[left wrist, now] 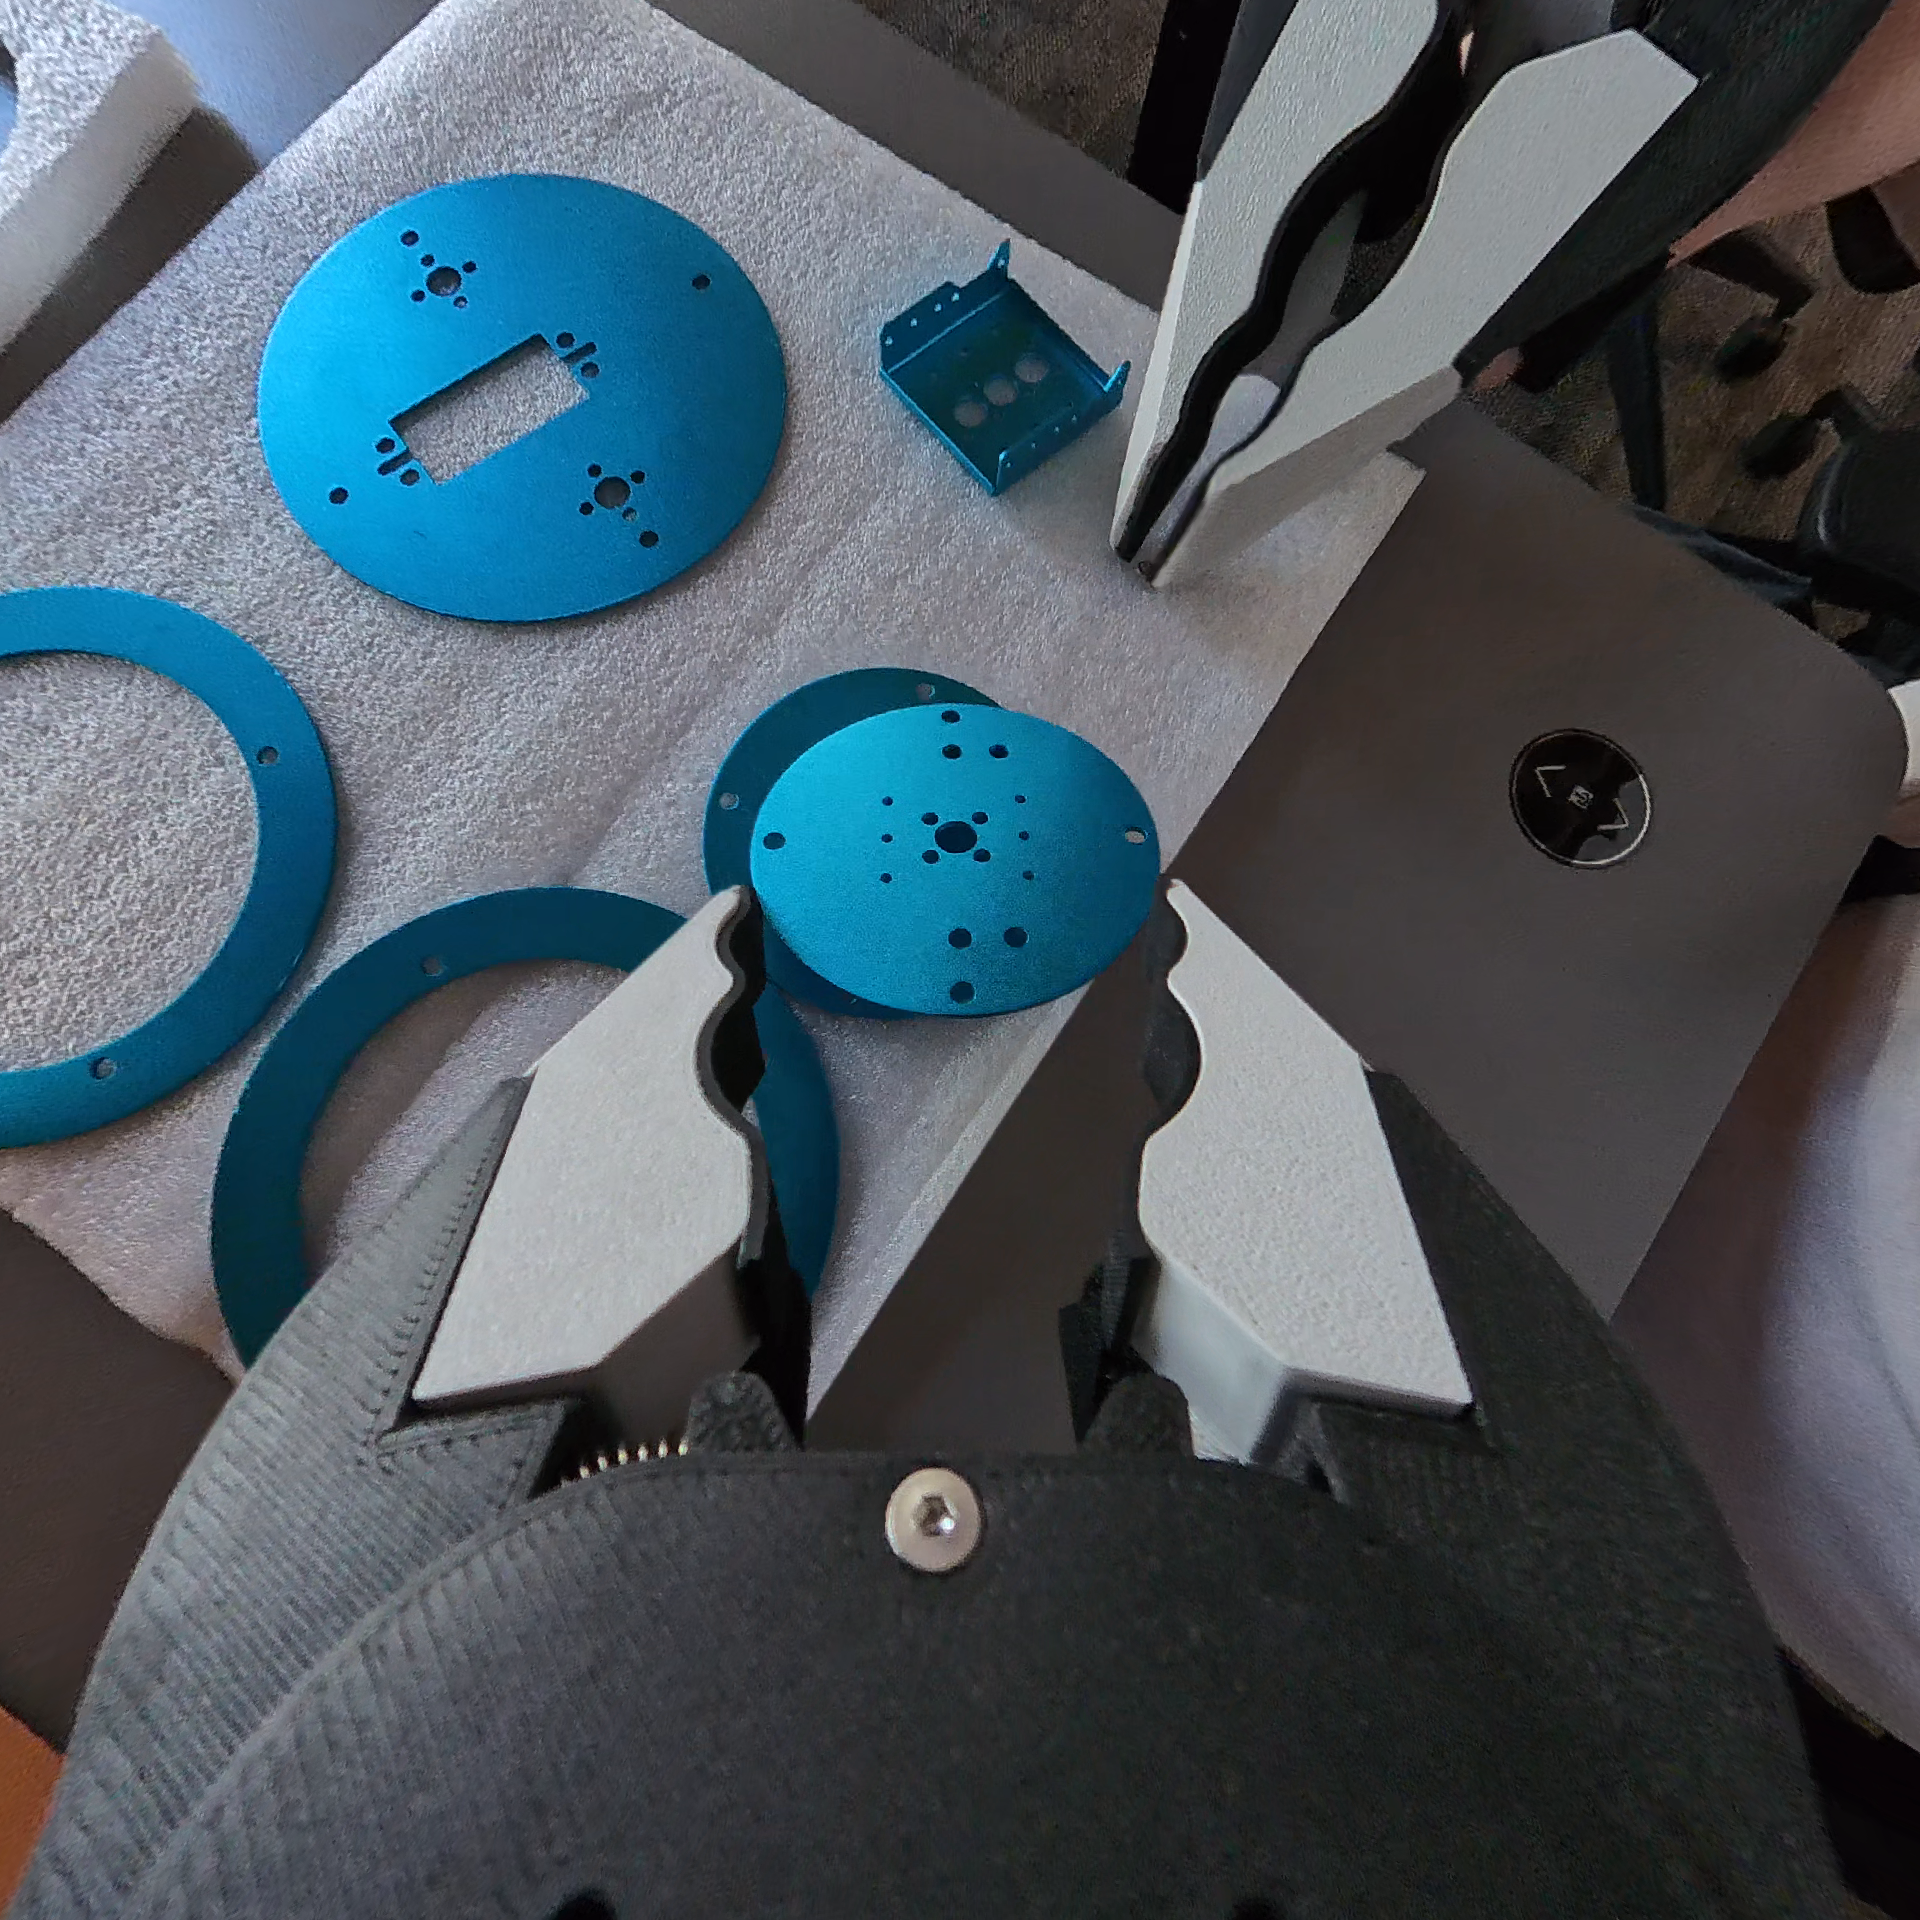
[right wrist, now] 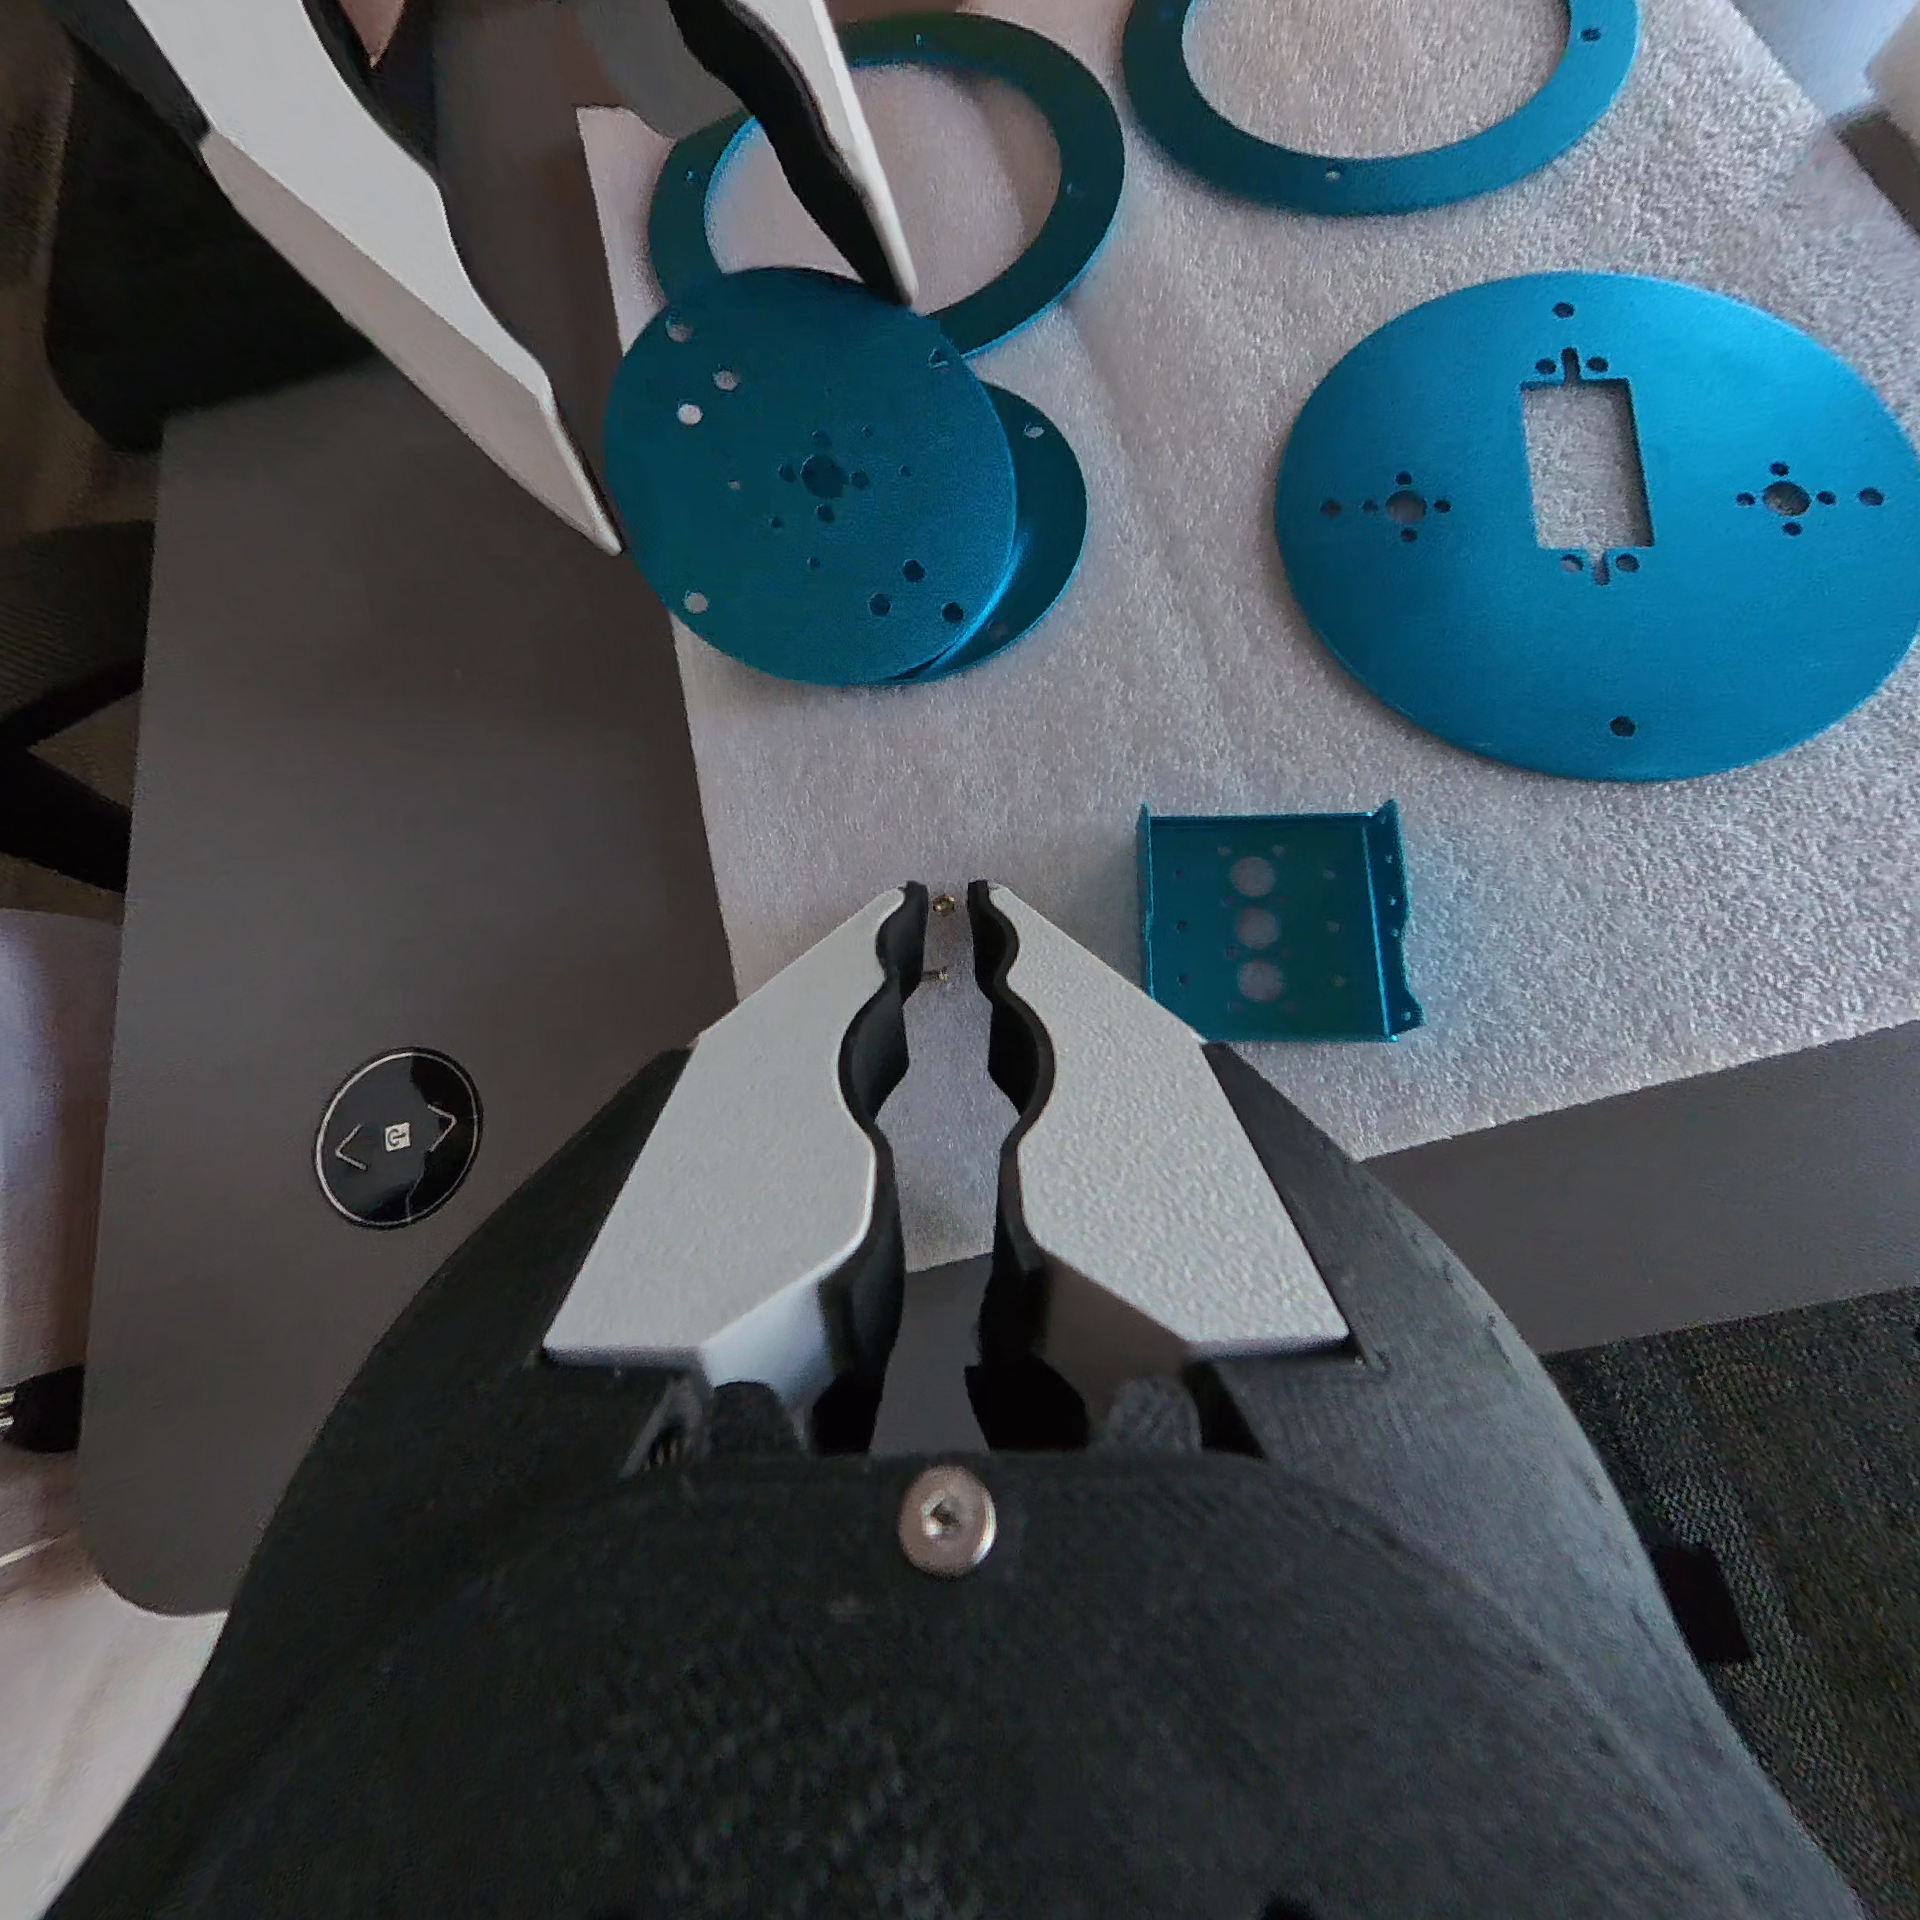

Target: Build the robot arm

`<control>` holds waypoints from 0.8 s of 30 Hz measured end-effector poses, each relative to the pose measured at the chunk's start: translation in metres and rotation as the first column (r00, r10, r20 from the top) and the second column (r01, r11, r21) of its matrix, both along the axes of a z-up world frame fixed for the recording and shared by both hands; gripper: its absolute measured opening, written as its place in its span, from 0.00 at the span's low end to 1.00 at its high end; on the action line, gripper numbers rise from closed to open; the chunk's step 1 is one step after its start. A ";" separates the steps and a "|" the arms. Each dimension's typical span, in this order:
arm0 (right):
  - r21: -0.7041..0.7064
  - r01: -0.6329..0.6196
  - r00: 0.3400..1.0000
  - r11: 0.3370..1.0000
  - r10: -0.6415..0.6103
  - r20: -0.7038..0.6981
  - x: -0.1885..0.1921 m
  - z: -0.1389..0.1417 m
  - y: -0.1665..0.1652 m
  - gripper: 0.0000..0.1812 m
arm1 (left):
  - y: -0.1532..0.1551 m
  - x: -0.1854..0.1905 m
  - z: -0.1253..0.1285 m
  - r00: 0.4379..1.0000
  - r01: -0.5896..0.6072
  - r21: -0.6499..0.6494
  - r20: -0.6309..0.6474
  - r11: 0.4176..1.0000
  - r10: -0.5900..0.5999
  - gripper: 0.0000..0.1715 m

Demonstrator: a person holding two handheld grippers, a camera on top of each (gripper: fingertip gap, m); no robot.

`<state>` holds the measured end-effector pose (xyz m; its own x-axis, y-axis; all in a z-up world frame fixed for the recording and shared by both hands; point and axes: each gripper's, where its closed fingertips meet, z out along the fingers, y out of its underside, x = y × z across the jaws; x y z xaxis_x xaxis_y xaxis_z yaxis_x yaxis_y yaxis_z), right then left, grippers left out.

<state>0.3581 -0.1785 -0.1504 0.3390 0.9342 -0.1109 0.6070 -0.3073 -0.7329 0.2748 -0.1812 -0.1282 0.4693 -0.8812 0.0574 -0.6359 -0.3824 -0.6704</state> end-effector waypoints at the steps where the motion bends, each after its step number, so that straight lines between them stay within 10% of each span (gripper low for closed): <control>1: 0.005 0.000 1.000 1.000 0.000 0.010 0.001 -0.001 0.001 0.03 | -0.002 0.000 -0.002 1.000 -0.001 -0.004 0.000 1.000 0.001 0.43; 8: 0.065 -0.031 0.999 0.997 0.034 -0.041 -0.012 0.011 0.007 0.01 | -0.004 -0.005 -0.012 0.999 -0.027 0.000 -0.022 1.000 0.027 0.42; 10: 0.065 -0.051 0.998 0.997 0.053 -0.029 -0.019 0.006 0.011 0.02 | 0.000 -0.011 -0.014 0.997 -0.055 0.033 -0.059 0.998 0.057 0.00; 24: 0.088 -0.003 0.950 0.996 0.030 -0.311 -0.002 0.038 0.001 0.11 | -0.023 0.002 -0.004 0.980 -0.194 0.016 0.044 0.981 0.193 0.21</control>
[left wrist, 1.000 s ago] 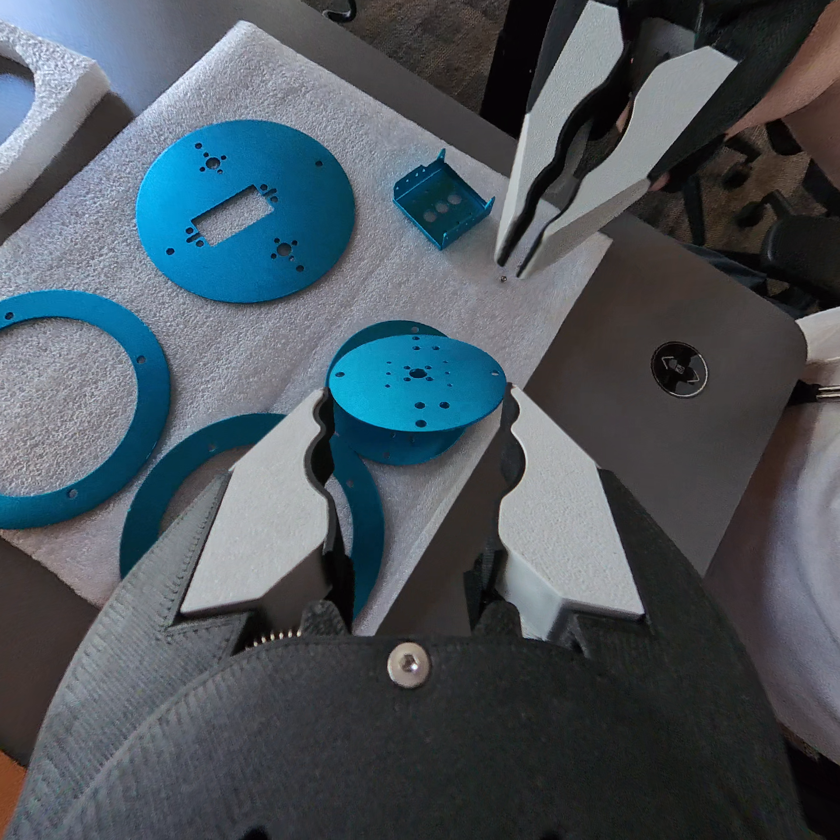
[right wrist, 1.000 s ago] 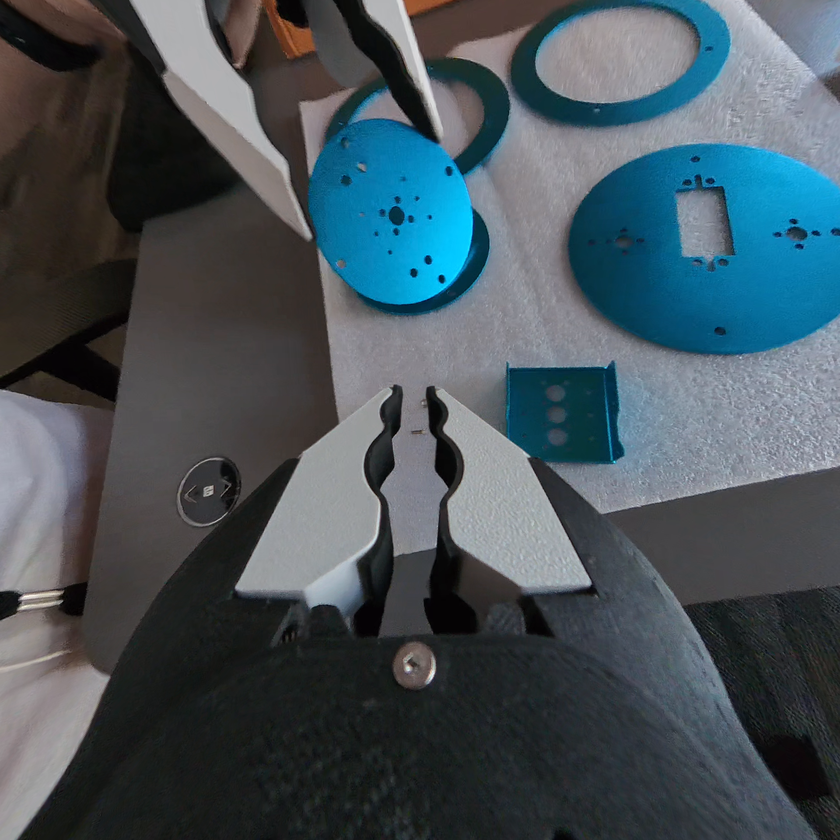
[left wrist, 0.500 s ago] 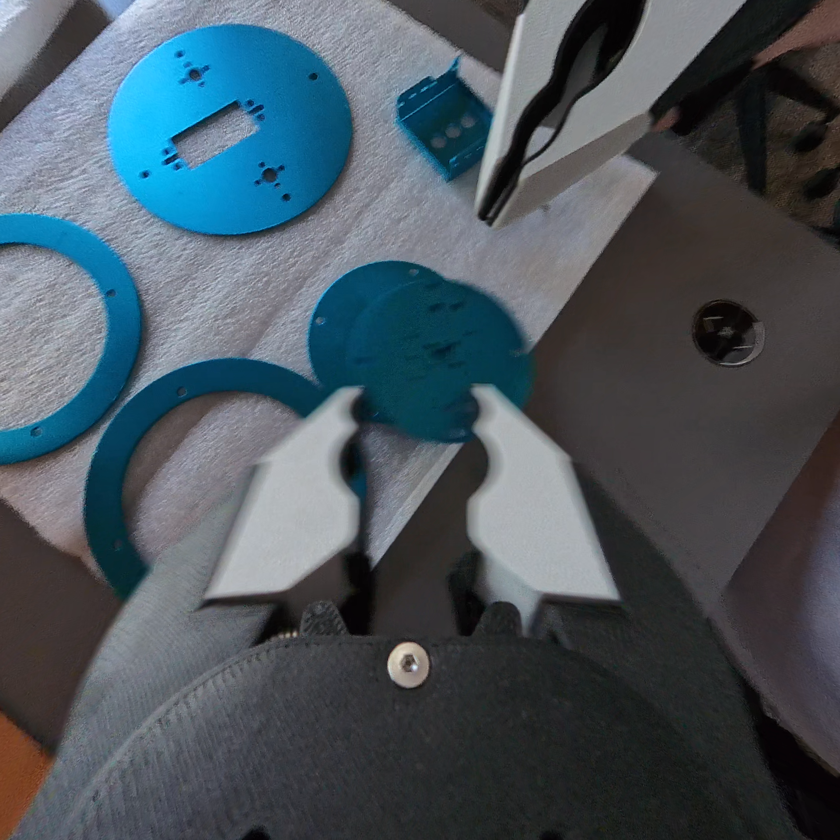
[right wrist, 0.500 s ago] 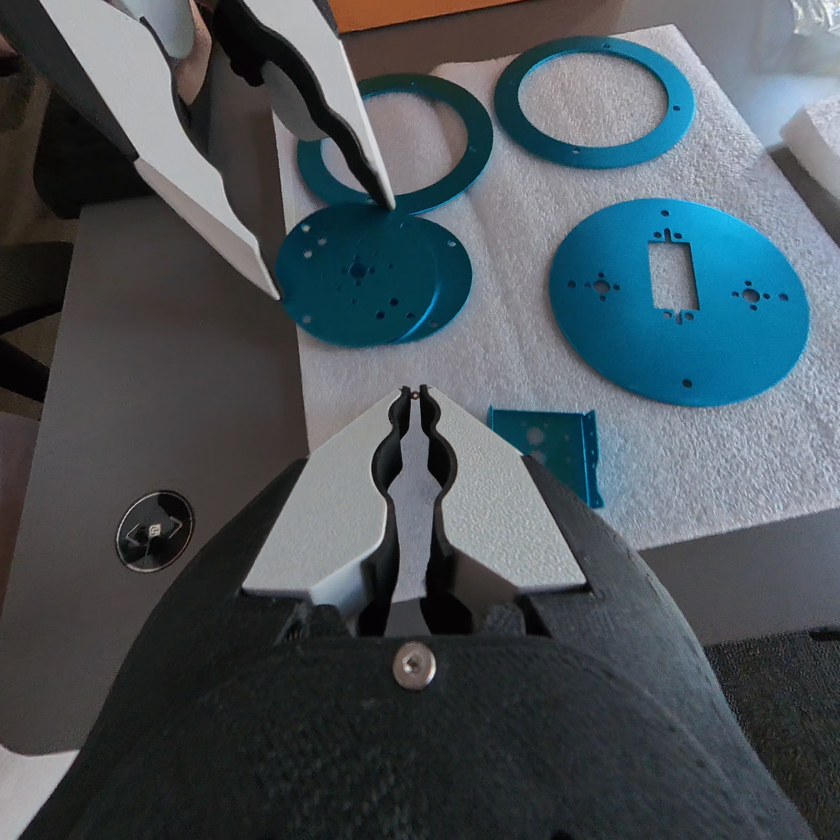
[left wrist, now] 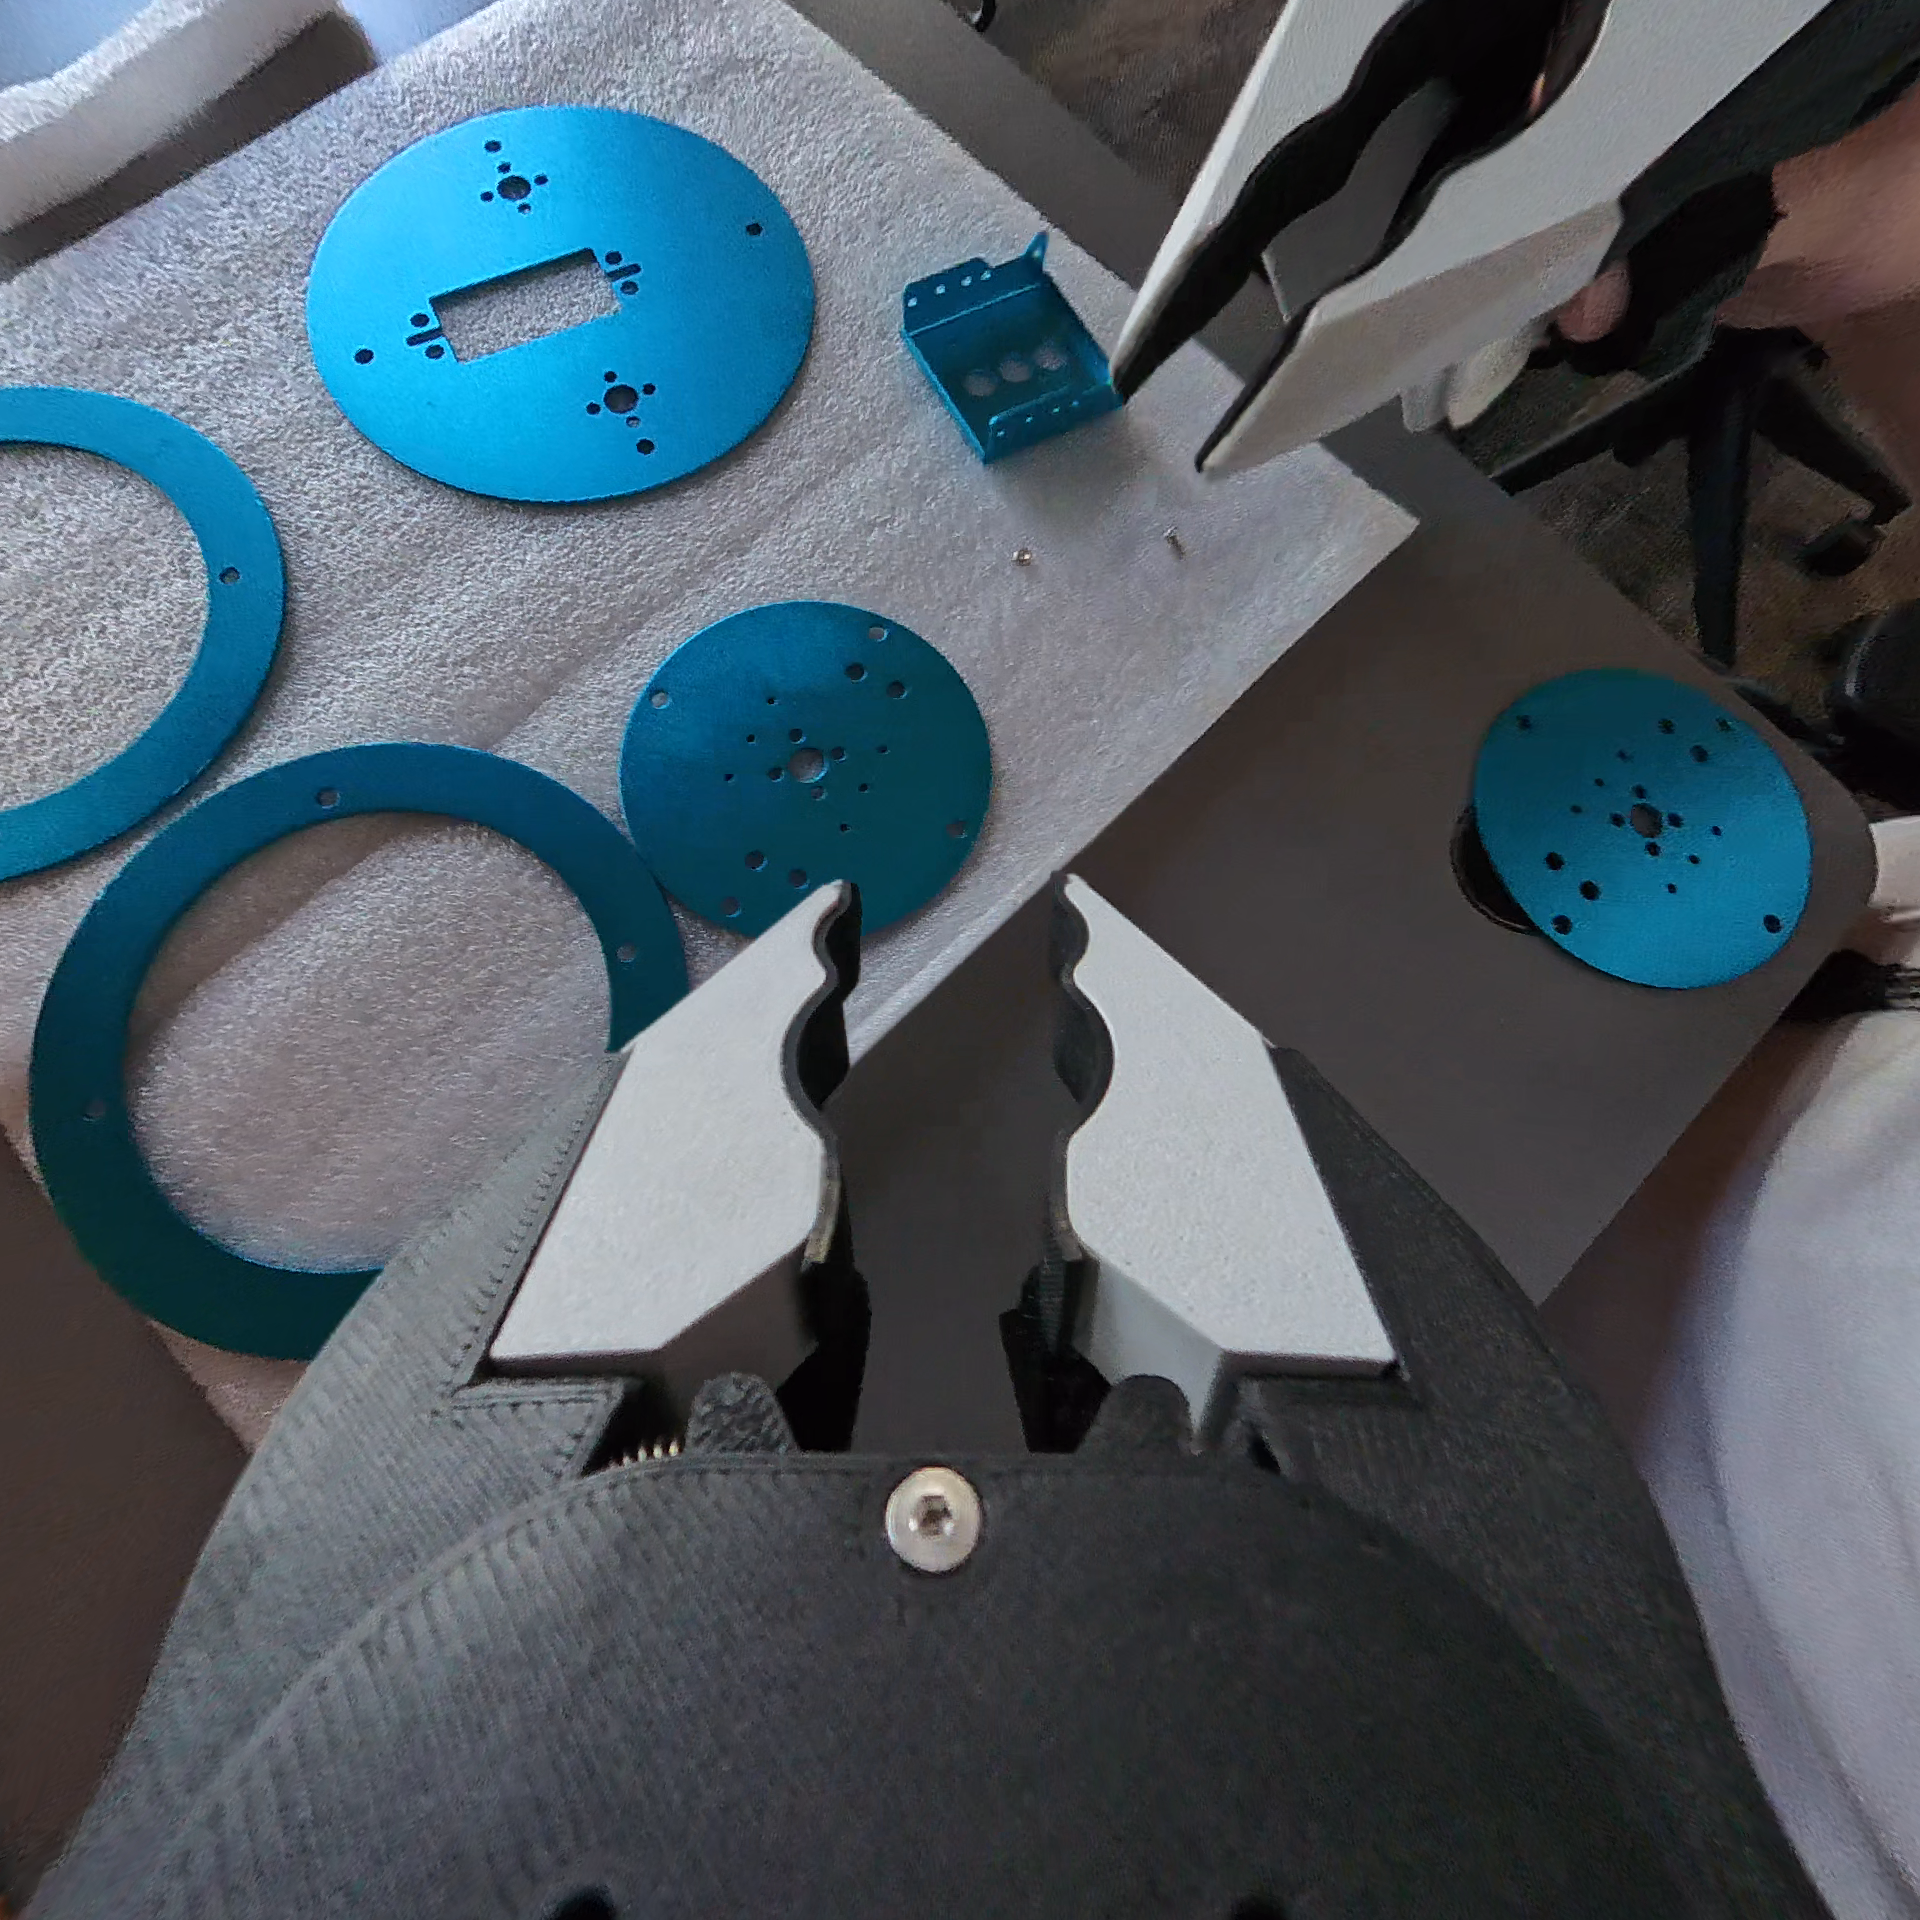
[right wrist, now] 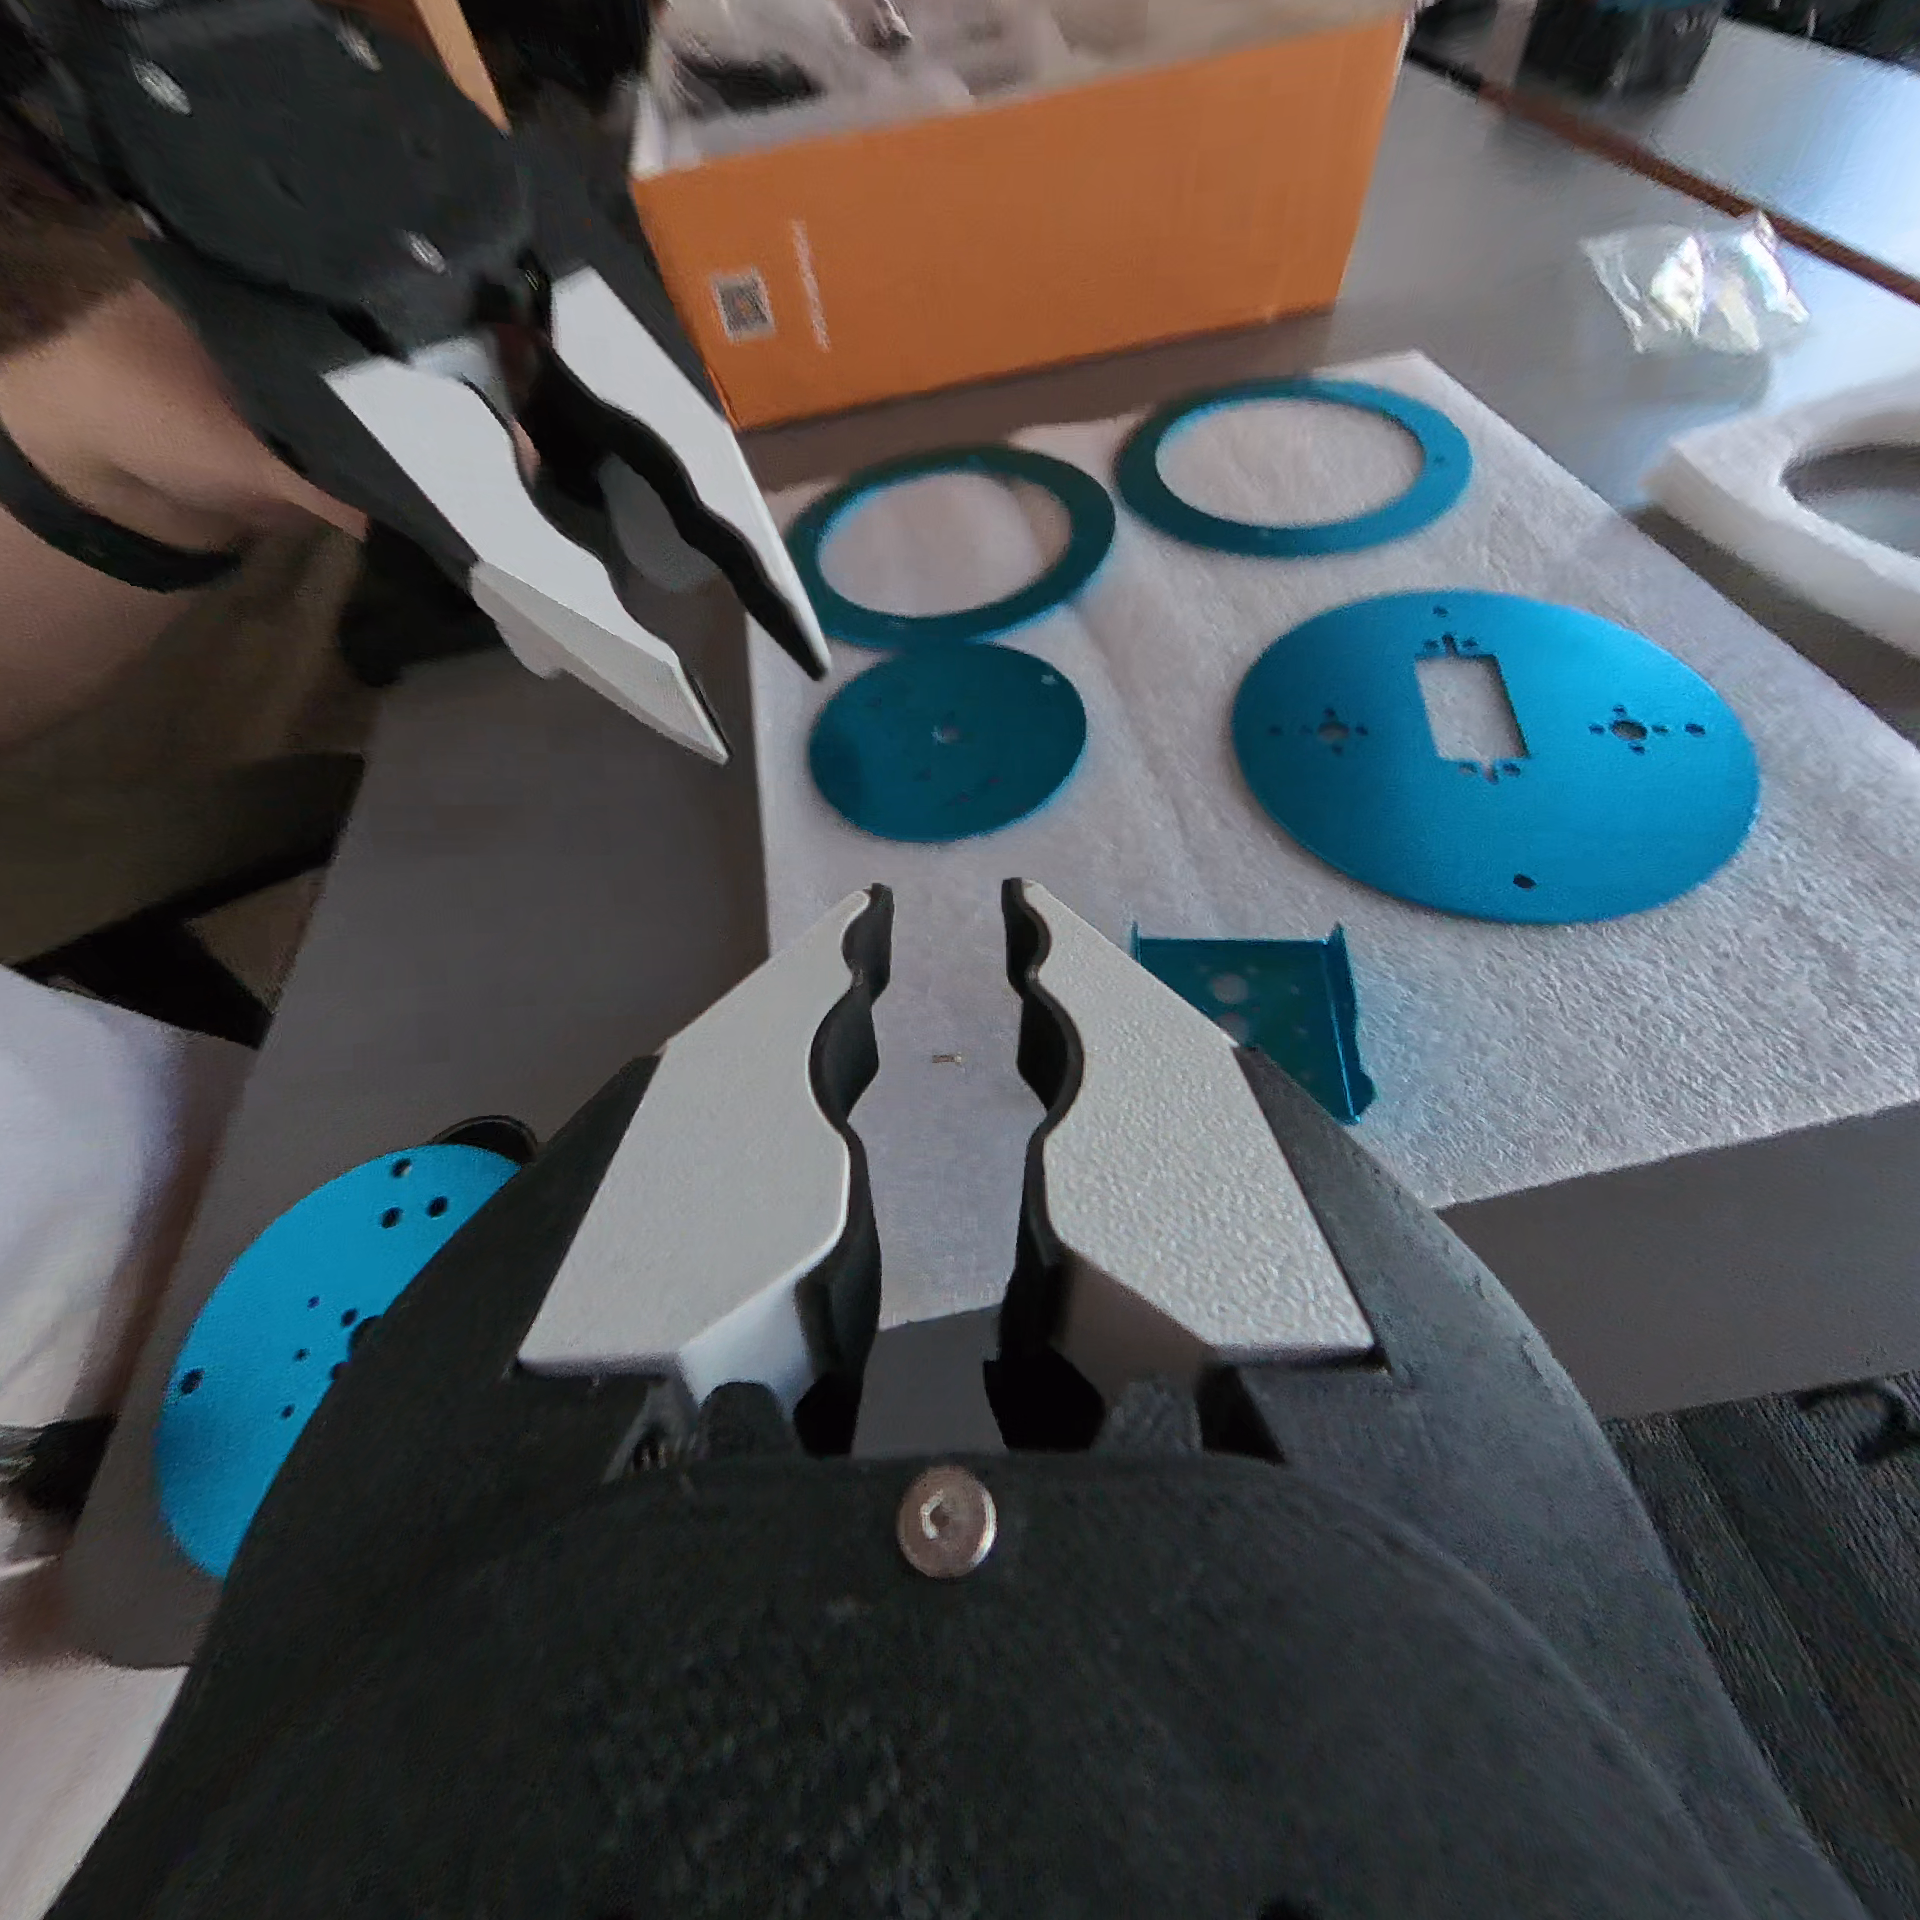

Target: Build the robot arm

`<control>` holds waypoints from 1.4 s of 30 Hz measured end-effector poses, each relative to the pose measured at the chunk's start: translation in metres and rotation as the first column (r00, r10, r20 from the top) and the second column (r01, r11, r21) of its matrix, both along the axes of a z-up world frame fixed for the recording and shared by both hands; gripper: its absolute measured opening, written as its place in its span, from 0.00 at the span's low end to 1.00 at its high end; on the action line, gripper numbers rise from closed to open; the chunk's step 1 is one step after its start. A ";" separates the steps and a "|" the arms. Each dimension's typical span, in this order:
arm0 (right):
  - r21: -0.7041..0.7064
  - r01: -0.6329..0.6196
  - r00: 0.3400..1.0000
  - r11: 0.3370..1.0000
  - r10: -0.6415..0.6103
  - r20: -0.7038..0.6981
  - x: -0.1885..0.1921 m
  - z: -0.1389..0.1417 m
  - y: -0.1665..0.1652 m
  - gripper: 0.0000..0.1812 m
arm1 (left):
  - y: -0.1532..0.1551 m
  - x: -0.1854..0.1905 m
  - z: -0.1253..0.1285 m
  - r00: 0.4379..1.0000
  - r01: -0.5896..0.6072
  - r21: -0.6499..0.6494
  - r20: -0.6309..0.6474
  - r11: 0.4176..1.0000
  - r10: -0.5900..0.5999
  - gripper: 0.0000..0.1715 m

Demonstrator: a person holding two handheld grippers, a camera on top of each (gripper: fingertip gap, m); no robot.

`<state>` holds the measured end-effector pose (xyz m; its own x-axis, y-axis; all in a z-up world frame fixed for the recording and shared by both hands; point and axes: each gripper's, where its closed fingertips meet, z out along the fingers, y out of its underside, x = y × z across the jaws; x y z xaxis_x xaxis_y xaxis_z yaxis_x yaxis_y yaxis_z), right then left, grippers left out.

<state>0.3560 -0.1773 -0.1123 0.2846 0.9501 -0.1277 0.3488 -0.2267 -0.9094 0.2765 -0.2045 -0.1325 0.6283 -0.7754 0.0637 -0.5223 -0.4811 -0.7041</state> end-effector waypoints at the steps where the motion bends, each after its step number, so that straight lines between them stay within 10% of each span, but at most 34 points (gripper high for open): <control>1: 0.011 -0.002 1.000 1.000 0.002 -0.020 0.002 0.005 0.000 0.11 | -0.004 0.001 0.001 1.000 0.006 0.002 0.019 1.000 -0.006 0.21; 8: -0.205 0.255 0.967 0.945 -0.252 0.042 0.071 -0.001 -0.021 0.23 | -0.075 0.055 0.023 0.939 0.267 -0.089 0.245 0.959 -0.239 0.20; 17: -0.778 0.222 0.914 0.588 -0.403 -0.044 0.086 -0.041 -0.121 0.37 | -0.114 0.083 -0.012 0.917 0.400 -0.005 0.002 0.917 -0.400 0.13; 28: -0.909 -0.079 0.912 0.409 -0.338 -0.231 0.093 -0.027 -0.145 0.00 | -0.099 0.127 -0.001 0.933 0.337 0.013 0.132 0.941 -0.336 0.20; 36: -0.854 -0.112 0.896 0.509 -0.319 -0.308 0.109 0.012 -0.099 0.00 | -0.016 0.069 0.036 0.954 0.296 0.208 -0.010 0.932 -0.301 0.16; 42: -0.795 -0.132 0.886 0.592 -0.289 -0.362 0.105 0.032 -0.063 0.00 | 0.045 0.102 0.006 0.782 0.598 0.161 -0.331 0.785 -0.528 0.14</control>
